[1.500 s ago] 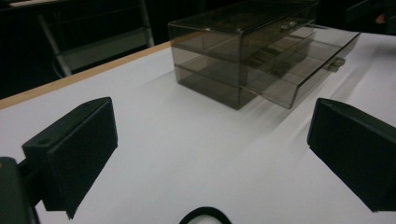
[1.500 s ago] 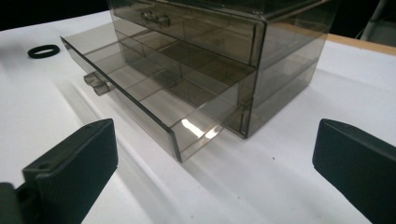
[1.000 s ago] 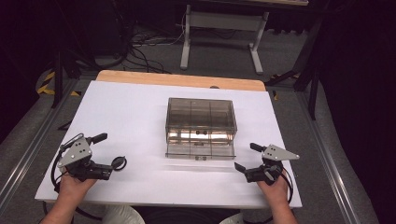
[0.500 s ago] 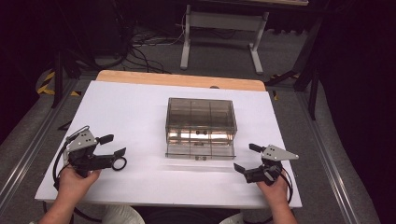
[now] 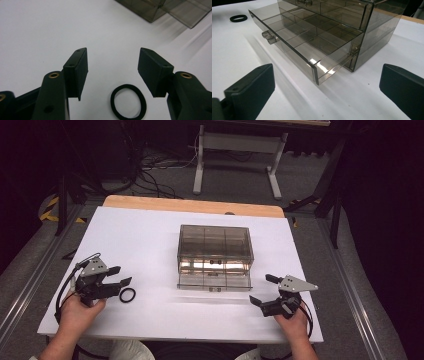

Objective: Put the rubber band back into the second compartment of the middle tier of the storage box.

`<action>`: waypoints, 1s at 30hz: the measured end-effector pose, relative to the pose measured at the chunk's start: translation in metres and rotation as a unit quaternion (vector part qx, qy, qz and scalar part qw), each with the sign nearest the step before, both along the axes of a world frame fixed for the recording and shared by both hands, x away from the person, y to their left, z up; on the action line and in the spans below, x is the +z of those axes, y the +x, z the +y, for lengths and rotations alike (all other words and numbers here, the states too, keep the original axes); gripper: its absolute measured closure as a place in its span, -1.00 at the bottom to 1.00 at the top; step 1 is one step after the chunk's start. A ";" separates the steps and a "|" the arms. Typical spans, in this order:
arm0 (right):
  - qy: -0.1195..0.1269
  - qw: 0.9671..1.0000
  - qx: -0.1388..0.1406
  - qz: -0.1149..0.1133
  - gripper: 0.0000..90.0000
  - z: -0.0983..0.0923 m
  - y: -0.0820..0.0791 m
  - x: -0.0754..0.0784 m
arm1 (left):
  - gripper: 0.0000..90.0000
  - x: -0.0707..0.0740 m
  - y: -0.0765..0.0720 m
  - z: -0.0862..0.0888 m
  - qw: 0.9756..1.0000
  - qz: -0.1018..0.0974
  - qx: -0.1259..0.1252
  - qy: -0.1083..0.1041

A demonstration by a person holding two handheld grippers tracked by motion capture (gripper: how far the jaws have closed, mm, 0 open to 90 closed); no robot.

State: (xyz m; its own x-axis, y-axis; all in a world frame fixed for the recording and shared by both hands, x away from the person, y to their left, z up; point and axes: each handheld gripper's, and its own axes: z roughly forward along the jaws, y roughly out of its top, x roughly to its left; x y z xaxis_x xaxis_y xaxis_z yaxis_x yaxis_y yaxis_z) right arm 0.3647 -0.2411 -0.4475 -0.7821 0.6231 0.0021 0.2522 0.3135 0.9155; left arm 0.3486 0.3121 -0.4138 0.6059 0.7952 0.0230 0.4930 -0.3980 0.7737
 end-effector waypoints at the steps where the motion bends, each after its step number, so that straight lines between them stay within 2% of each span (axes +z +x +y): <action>1: 0.000 1.000 0.000 0.000 -0.98 0.000 0.000 0.000 | -0.05 -0.001 0.001 0.000 1.000 0.007 -0.003 0.003; 10: -0.002 1.000 0.004 0.001 -0.98 0.001 0.000 0.000 | 0.00 -0.009 0.007 -0.001 0.998 0.056 0.002 0.028; 17: -0.002 1.000 0.005 0.002 -0.98 0.001 0.000 0.000 | 0.06 -0.013 0.008 -0.005 0.996 0.076 -0.001 0.052; 18: -0.002 1.000 0.005 0.001 -0.98 0.001 0.000 0.000 | 0.10 -0.015 0.008 -0.006 0.995 0.086 0.002 0.058; 21: -0.003 1.000 0.004 0.000 -0.98 0.001 0.000 0.000 | 0.13 -0.016 0.010 -0.006 0.993 0.095 0.001 0.065; 22: -0.003 1.000 0.004 0.001 -0.98 0.001 0.000 -0.001 | 0.17 -0.018 0.010 -0.007 0.992 0.106 0.006 0.066; 30: -0.006 1.000 0.004 -0.001 -0.98 0.001 0.000 -0.001 | 0.35 -0.020 0.010 -0.006 0.990 0.118 0.002 0.073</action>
State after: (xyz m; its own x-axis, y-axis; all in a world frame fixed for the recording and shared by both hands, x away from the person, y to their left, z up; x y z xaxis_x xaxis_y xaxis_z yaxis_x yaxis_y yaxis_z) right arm 0.3651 -0.2401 -0.4481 -0.7866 0.6174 -0.0066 0.2480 0.3257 0.9124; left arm 0.3584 0.3057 -0.4333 0.6051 0.7962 -0.0030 0.6546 -0.4954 0.5710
